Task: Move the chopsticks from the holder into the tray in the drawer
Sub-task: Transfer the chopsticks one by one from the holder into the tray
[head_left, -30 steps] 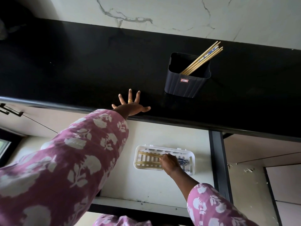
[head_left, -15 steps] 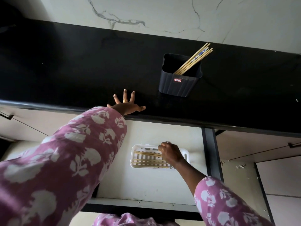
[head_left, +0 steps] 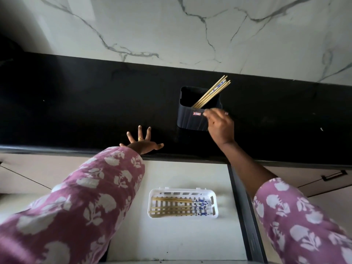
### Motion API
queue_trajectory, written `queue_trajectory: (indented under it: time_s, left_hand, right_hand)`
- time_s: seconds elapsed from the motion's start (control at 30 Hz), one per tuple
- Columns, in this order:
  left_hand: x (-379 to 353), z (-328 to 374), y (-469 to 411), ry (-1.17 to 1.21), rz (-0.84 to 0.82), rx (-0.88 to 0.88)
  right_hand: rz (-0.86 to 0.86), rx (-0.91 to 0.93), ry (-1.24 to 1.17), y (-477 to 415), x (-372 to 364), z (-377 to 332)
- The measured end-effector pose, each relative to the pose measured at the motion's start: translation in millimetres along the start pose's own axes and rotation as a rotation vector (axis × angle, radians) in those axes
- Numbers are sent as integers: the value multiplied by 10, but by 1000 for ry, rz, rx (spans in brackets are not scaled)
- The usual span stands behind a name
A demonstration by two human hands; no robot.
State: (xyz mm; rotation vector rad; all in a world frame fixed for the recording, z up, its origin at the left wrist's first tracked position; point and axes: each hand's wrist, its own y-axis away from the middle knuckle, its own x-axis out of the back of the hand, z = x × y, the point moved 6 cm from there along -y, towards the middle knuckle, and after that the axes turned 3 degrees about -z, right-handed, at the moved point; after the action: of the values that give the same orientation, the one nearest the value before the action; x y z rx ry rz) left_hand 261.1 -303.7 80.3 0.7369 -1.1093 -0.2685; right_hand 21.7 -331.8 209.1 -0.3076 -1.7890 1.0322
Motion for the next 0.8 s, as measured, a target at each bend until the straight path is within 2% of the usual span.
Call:
queue_trajectory:
  time_s: [0.1, 0.23, 0.33, 0.5, 0.8]
  left_hand:
    - [-4, -6, -44, 14, -11, 1]
    - [-9, -7, -78, 7, -13, 0]
    - [-4, 2, -88, -4, -8, -5]
    - [-6, -12, -136, -8, -15, 1]
    - [-8, -18, -155, -6, -15, -9]
  right_hand:
    - [-18, -266, -8, -304, -39, 329]
    - [-140, -772, -61, -484, -185, 778]
    - [-179, -1009, -161, -543, -348, 975]
    - [-182, -1185, -353, -570, -644, 1094]
    - [-132, -1246, -434, -504, -703, 1150]
